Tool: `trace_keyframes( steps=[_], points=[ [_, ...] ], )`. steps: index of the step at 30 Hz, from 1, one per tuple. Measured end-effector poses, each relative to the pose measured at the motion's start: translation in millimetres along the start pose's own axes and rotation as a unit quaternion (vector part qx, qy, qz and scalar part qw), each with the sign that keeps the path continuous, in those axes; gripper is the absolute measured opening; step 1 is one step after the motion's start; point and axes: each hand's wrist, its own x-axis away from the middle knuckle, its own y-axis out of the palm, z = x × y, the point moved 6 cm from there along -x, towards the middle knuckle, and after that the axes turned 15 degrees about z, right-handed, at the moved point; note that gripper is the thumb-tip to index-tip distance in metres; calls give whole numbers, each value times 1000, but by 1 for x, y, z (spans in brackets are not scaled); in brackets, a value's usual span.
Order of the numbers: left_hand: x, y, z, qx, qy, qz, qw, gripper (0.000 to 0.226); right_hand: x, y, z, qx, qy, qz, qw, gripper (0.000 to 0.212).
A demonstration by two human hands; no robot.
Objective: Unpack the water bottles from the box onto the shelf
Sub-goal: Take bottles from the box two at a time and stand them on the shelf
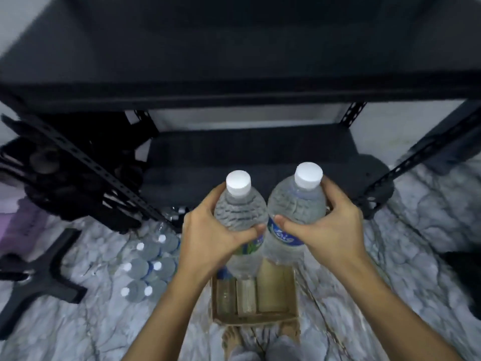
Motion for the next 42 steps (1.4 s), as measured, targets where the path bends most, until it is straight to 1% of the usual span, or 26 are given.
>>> trace_keyframes(
  steps=[3,7,11,14,16,21,23,28,30,33,35,37,39,42],
  points=[
    [-13,-39,77,21,42,14,999,81,-21,-25,-75,-32,-36,16,999,87],
    [-25,-81,156,40,88,35,995,74,-45,-55,-154,-92,-73,22,993,74],
    [-41,-106,218,59,117,45,990,61,-71,-78,-214,-137,-97,18,986,68],
    [-58,-115,256,70,142,52,986,59,-93,-89,-250,-156,-125,23,980,62],
    [-69,-116,273,73,150,62,984,59,-107,-93,-265,-160,-135,26,978,63],
    [-95,-107,302,73,172,75,979,53,-141,-91,-284,-164,-148,41,974,56],
    [-107,-103,308,70,173,79,979,53,-153,-87,-287,-164,-147,45,974,57],
    [-140,-91,314,74,157,89,981,66,-184,-74,-289,-159,-143,39,976,60],
    [-150,-86,316,75,158,95,980,72,-194,-68,-289,-156,-139,40,977,65],
    [-164,-77,319,73,170,97,978,68,-210,-61,-286,-160,-140,44,976,62],
    [-174,-72,322,79,168,100,978,73,-221,-55,-284,-157,-134,48,977,62],
    [-185,-65,323,82,158,99,979,76,-232,-48,-282,-157,-125,47,979,67],
    [-196,-60,323,82,153,100,980,72,-243,-41,-280,-157,-116,43,980,63],
    [-210,-54,324,84,145,101,981,72,-257,-32,-277,-150,-107,42,982,55]
  ],
)
